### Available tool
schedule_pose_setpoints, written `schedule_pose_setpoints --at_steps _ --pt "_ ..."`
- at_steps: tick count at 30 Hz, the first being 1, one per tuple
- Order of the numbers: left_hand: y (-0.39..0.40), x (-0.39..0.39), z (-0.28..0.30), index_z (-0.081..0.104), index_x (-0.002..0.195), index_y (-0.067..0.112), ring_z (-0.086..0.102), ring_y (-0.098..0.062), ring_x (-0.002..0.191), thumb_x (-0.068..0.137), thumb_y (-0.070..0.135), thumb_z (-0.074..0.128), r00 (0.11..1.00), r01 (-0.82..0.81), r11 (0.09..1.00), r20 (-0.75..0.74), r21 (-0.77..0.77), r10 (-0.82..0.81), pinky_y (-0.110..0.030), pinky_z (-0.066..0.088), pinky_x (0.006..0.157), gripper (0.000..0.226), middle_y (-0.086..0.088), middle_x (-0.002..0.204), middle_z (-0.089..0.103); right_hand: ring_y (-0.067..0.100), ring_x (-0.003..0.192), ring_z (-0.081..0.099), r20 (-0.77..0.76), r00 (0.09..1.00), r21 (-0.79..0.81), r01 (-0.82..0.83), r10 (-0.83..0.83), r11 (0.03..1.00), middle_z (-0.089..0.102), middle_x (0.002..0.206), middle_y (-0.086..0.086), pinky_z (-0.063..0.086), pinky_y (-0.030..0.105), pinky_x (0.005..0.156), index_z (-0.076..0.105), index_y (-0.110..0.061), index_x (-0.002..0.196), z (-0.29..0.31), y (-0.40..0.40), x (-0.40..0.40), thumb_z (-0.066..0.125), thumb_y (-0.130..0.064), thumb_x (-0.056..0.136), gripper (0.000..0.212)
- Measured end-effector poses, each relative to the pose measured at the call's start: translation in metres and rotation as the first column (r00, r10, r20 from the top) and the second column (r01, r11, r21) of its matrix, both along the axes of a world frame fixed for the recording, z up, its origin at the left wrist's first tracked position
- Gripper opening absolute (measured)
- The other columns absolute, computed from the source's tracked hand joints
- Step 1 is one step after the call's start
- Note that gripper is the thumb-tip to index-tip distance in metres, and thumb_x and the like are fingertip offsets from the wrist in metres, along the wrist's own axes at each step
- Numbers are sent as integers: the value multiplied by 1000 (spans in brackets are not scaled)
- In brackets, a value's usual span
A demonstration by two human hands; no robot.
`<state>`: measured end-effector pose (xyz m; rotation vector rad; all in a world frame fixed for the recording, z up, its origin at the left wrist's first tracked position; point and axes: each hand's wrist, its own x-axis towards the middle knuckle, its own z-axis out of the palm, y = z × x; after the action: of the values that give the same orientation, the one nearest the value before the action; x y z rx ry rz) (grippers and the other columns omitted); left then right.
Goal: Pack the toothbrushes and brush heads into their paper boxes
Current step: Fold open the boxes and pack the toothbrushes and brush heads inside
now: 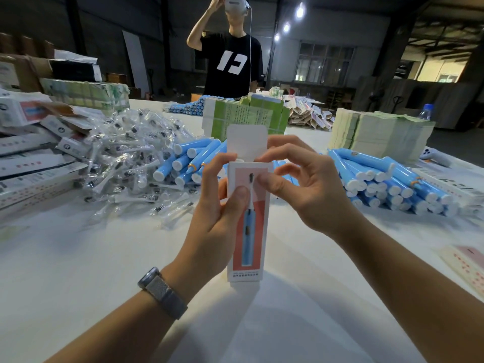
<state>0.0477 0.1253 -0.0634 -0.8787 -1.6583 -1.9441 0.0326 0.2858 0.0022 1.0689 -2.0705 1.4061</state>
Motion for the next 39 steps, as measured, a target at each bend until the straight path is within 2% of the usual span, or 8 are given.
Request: schedule_pose_setpoints --at_steps 9,13,17,22,27,31,35,39 --pt "0 0 -1 36 126 57 69 -14 96 103 14 38 998 54 999 -43 2 -53 -42 60 81 49 15 121 67 28 100 62 -38 995 -105 -98 94 990 68 102 -2 47 31 73 52 -29 115 -1 -3 -3 76 -5 78 50" --pt "0 0 -2 38 130 54 69 -17 96 104 13 37 998 50 999 -37 1 -50 -51 60 84 48 19 122 66 32 99 61 -67 997 -21 -49 48 999 68 102 0 46 38 74 66 -27 102 0 -3 -2 72 -7 82 28" --pt "1 1 0 38 127 41 66 -10 89 102 11 37 998 40 999 -39 -5 -41 -38 61 78 39 19 111 67 20 99 64 -7 996 -73 -87 87 994 67 100 3 50 34 75 70 -21 90 6 -4 5 69 -19 86 5" --pt "-1 7 5 50 112 52 67 -11 83 96 27 48 999 36 998 -2 43 -36 -35 61 71 29 17 100 69 27 97 62 -11 1000 -4 -25 25 1000 67 97 8 53 43 77 65 -23 89 8 -7 7 69 -7 83 18" --pt "2 12 12 47 102 47 61 -15 79 96 39 43 998 -54 996 -30 72 56 -62 53 69 11 15 93 68 21 92 60 -18 1000 24 -19 20 1000 63 93 6 50 27 71 68 -22 89 10 -13 13 69 -9 81 15" --pt "2 13 14 49 98 52 61 -29 74 96 39 44 995 -88 994 -30 61 90 -67 52 65 14 9 90 67 25 92 63 -12 1000 13 -13 13 1000 63 91 6 55 42 73 67 -22 83 12 -15 16 69 -12 83 10" --pt "4 10 10 48 105 55 66 -36 78 98 42 44 997 -76 996 -23 46 77 -68 54 73 15 2 104 72 16 82 60 -80 994 86 79 -72 993 65 89 -1 53 30 67 69 -19 92 15 -13 16 70 -13 85 10" --pt "5 6 4 40 115 64 65 -41 80 96 49 43 989 -144 989 -28 -29 143 -64 54 71 24 -5 101 69 19 71 58 -195 968 75 176 -159 981 63 80 3 50 39 59 72 -14 83 16 -15 18 71 -15 84 1"
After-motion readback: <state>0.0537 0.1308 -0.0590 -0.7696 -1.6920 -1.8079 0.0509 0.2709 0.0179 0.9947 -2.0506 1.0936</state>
